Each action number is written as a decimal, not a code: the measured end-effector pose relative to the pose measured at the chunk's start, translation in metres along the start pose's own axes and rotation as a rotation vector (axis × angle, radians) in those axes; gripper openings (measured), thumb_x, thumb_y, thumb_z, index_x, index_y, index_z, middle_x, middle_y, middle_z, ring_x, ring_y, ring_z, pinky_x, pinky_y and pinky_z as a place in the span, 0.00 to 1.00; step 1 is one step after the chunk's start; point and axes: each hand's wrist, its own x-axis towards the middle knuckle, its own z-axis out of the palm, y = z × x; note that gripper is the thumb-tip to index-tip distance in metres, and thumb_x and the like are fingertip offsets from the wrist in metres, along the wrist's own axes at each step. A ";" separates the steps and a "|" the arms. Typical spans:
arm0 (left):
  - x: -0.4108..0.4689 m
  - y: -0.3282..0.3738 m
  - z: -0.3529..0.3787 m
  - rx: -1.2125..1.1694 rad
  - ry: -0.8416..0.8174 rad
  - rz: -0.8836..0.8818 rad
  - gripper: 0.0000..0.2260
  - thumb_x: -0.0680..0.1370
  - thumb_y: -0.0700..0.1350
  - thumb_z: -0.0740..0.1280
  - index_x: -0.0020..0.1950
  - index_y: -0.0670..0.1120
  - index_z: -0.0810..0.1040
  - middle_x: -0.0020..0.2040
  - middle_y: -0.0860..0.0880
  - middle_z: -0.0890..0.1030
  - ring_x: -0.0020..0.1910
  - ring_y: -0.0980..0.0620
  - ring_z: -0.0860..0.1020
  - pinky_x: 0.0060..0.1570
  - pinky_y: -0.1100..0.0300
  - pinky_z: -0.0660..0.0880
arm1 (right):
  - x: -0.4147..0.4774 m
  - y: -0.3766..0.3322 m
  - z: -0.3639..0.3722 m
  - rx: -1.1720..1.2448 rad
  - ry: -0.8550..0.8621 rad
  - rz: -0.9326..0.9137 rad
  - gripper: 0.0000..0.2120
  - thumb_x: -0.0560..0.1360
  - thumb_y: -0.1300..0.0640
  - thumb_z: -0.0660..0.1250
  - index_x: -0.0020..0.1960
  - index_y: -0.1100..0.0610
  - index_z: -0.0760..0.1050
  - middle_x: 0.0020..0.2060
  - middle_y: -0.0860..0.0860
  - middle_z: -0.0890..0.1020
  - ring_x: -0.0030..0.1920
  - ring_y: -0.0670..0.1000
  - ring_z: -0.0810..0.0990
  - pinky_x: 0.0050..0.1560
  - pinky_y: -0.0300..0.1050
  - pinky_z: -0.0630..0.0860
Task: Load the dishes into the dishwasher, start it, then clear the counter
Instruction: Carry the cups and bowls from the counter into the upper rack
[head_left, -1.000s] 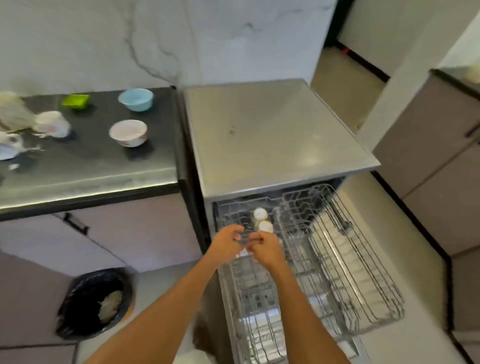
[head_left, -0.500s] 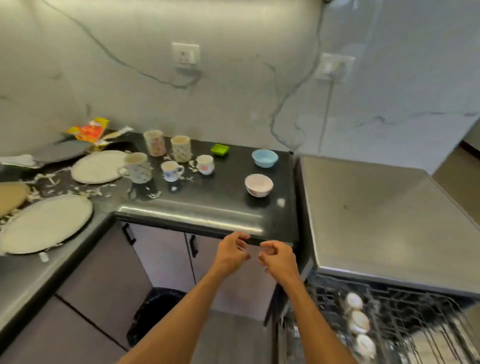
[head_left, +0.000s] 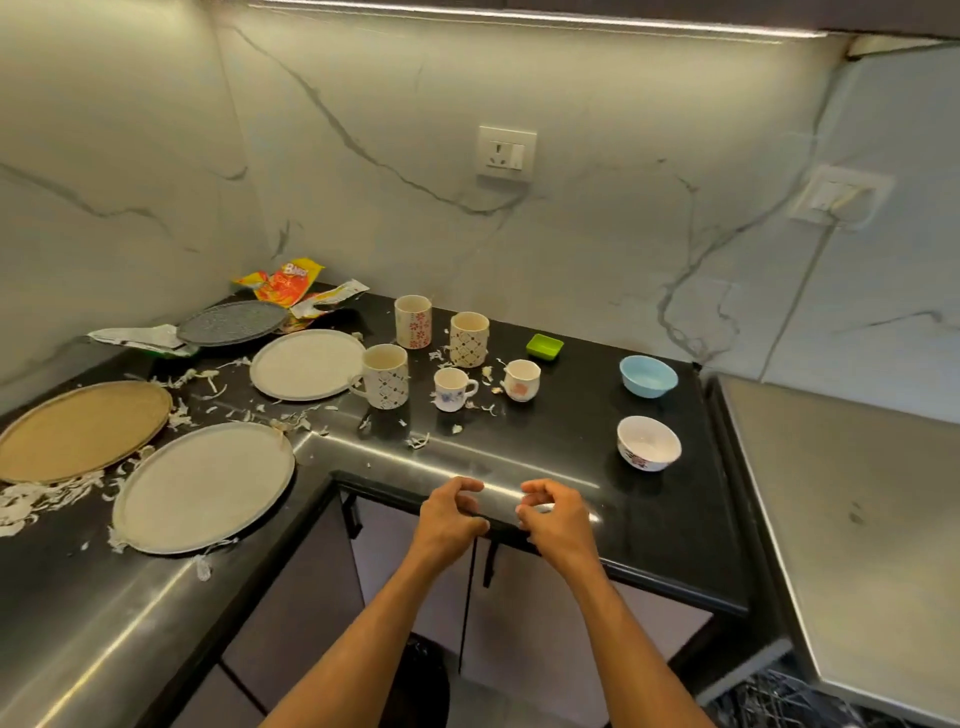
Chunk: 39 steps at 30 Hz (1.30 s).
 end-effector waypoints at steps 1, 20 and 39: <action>0.004 -0.001 -0.003 -0.003 0.000 -0.004 0.20 0.70 0.37 0.73 0.59 0.50 0.76 0.49 0.49 0.79 0.47 0.56 0.79 0.38 0.71 0.73 | 0.005 -0.004 0.005 -0.010 -0.001 -0.004 0.11 0.72 0.64 0.70 0.53 0.54 0.79 0.44 0.50 0.82 0.38 0.49 0.84 0.42 0.48 0.83; 0.194 0.039 0.026 0.028 -0.055 -0.028 0.40 0.66 0.37 0.76 0.74 0.49 0.63 0.70 0.46 0.71 0.67 0.49 0.71 0.65 0.54 0.71 | 0.204 -0.011 -0.001 -0.046 0.049 0.068 0.16 0.69 0.66 0.71 0.54 0.52 0.78 0.49 0.49 0.80 0.50 0.49 0.79 0.50 0.41 0.75; 0.285 0.063 0.052 0.111 -0.022 -0.074 0.35 0.67 0.35 0.72 0.72 0.51 0.66 0.67 0.49 0.75 0.65 0.50 0.72 0.65 0.54 0.70 | 0.302 0.000 -0.003 0.012 -0.146 0.036 0.33 0.63 0.64 0.80 0.66 0.52 0.75 0.60 0.49 0.81 0.58 0.47 0.76 0.60 0.41 0.72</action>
